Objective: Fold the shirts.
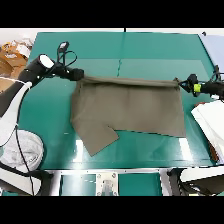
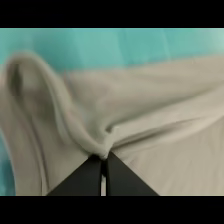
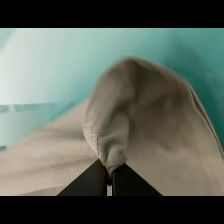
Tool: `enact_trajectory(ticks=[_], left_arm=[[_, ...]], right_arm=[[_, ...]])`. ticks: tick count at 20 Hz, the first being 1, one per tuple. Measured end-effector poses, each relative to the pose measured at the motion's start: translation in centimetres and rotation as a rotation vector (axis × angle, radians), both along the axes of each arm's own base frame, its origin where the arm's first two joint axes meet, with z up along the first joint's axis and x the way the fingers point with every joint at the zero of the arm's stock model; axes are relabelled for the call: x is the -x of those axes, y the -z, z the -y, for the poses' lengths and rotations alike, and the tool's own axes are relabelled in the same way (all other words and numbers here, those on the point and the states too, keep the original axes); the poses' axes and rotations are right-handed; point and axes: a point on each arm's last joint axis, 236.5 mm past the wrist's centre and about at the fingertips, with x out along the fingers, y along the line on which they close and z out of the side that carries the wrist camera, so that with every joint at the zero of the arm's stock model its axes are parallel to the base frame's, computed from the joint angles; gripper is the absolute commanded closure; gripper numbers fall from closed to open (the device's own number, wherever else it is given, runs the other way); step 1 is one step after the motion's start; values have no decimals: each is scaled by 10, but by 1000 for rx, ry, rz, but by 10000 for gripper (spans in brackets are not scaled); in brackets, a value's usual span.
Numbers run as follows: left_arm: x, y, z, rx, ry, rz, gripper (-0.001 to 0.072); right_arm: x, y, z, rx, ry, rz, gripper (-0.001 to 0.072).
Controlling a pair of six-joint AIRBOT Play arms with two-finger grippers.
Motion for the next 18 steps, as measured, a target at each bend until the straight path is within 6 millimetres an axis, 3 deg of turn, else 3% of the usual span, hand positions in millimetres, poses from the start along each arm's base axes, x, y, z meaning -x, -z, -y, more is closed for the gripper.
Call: enact_trajectory(ticks=[4,8,9,10,11,12,13,14,15,17,18], left_arm=[[35,32,-3,-35,50,-142,680],[59,43,-1,-35,82,-237,679],[64,44,1,-28,86,-256,602],[67,45,2,-22,91,-269,196],[70,44,4,-15,95,-279,37],[73,43,4,-7,95,-295,37],[75,39,5,0,100,-307,37],[77,34,4,7,104,-321,40],[79,28,2,13,107,-338,146],[83,16,-6,25,110,-373,401],[86,10,-10,34,107,-396,685]], right_arm=[[39,15,1,-3,11,-76,698],[58,27,-6,-26,13,-124,694],[61,28,-7,-32,10,-131,552],[63,28,-9,-40,5,-137,392],[66,27,-11,-50,-6,-142,365],[69,24,-12,-68,-15,-148,365],[73,19,-11,-91,-19,-155,403],[79,14,-8,-118,-20,-164,567],[86,8,-4,-148,-17,-172,654],[101,-5,7,-186,-3,-181,698],[109,-10,12,-195,10,-187,697]])
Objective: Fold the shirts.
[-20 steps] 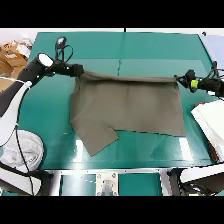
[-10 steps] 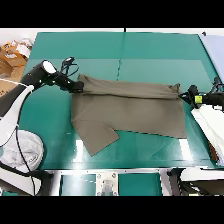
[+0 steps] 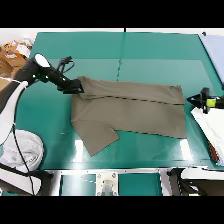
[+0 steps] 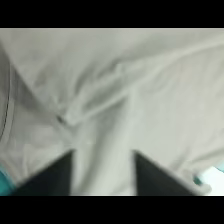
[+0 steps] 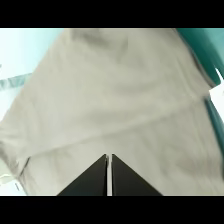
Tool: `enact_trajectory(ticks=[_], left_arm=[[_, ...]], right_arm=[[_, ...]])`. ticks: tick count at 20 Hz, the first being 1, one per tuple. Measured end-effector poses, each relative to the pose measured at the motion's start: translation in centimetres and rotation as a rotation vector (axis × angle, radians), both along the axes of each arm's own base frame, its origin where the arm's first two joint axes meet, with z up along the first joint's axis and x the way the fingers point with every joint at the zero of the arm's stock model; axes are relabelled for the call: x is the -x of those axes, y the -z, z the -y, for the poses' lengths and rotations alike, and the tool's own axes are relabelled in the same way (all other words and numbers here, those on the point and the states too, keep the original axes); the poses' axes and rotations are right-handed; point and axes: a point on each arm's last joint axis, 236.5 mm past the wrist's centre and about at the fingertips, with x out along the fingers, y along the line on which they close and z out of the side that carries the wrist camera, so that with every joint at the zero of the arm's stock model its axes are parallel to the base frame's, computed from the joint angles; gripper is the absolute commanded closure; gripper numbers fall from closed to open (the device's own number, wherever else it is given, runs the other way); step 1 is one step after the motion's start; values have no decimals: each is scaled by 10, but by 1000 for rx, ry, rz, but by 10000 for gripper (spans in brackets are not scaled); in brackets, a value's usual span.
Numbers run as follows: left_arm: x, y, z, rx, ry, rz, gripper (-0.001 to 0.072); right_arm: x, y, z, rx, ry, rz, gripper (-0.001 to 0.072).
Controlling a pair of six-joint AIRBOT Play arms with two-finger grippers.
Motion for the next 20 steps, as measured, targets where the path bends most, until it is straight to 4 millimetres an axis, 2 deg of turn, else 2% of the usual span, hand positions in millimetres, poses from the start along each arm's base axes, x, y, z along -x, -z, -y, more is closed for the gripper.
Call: enact_trajectory(ticks=[4,7,9,11,12,13,16,18,20], left_arm=[[31,-10,-17,4,25,-115,681],[71,-16,-20,6,24,-156,680],[103,-14,-22,2,-10,-162,666],[141,-3,-24,-2,-64,-186,60],[158,5,-24,2,-102,-201,101],[174,15,-23,15,-140,-222,131],[216,43,-5,66,-179,-291,132],[233,59,13,89,-190,-301,132],[240,73,29,99,-203,-280,132]], right_arm=[[34,-22,12,42,52,-11,698],[64,-26,1,120,91,-30,698],[93,-15,-13,168,121,-72,698],[122,6,-31,196,162,-117,678],[135,18,-41,193,184,-140,486],[147,33,-52,187,201,-167,355],[167,58,-75,154,216,-217,340],[173,66,-84,118,227,-250,340],[178,76,-92,73,230,-297,340]])
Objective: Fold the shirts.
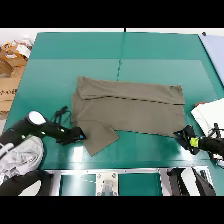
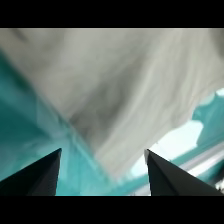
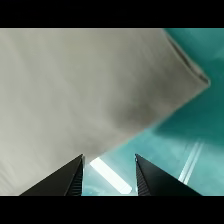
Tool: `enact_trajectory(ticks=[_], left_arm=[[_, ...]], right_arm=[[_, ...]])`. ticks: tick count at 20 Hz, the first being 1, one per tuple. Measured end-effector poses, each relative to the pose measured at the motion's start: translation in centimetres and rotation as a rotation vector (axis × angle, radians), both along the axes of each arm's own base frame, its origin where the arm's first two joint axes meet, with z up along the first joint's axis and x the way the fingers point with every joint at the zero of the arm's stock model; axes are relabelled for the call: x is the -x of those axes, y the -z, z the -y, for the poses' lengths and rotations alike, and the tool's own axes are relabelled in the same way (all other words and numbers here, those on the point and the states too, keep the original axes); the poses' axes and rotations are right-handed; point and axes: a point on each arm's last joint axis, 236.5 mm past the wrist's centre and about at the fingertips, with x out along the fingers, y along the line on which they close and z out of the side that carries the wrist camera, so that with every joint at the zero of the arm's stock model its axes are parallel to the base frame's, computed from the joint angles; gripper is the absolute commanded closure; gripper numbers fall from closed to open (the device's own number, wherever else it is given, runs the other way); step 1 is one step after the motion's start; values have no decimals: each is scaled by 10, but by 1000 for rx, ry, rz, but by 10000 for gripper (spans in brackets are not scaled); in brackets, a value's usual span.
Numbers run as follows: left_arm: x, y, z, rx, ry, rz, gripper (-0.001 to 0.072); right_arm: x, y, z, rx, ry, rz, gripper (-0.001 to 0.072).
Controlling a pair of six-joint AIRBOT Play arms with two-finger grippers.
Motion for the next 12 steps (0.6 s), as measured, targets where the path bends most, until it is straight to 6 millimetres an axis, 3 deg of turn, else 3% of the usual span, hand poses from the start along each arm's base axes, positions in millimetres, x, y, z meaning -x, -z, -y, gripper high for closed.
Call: enact_trajectory(ticks=[2,3,4,7,10,12], left_arm=[[-5,5,15,24,-48,29,134],[-9,8,20,31,-72,39,350],[-15,12,21,28,-93,60,668],[-26,16,24,22,-95,117,680],[-37,1,34,54,-62,163,681],[-40,-11,42,77,-20,176,681]], right_arm=[[3,10,-7,-59,17,-41,340],[2,13,-10,-93,31,-55,340],[2,17,-13,-127,42,-72,340],[0,27,-16,-178,77,-98,340],[-2,29,-20,-213,88,-106,346],[-4,30,-21,-218,76,-95,524]])
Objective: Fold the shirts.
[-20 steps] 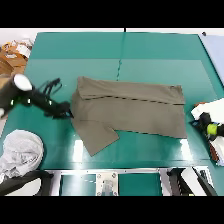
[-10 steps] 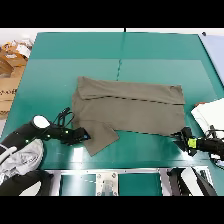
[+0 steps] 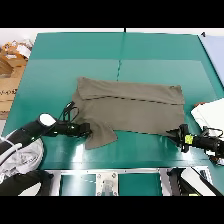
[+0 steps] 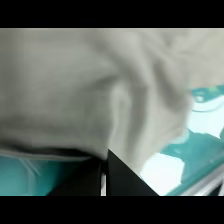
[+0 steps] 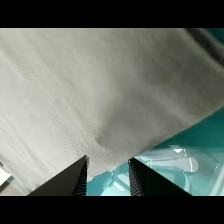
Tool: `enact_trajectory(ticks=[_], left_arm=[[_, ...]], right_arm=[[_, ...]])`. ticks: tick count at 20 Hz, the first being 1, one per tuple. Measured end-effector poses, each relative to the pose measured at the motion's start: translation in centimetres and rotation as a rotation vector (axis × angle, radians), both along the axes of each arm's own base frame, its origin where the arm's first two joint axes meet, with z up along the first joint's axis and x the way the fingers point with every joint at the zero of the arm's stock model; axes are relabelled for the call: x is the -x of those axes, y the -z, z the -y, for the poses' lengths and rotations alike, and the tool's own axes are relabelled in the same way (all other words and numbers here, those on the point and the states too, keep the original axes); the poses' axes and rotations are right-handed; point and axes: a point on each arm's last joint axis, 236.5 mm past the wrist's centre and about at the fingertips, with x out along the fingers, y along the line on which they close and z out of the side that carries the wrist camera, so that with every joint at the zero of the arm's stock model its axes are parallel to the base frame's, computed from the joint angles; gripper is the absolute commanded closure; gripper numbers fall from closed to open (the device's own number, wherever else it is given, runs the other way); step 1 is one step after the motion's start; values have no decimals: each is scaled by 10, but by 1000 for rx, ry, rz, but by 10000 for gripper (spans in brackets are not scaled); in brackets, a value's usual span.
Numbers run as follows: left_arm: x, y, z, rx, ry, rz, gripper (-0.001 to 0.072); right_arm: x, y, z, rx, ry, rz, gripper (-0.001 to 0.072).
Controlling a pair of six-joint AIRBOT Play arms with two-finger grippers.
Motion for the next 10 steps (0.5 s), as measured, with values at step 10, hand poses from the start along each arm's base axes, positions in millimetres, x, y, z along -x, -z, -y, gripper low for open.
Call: enact_trajectory(ticks=[10], left_arm=[[34,-55,-18,-83,165,46,682]], right_arm=[[-42,-6,61,243,27,149,698]])
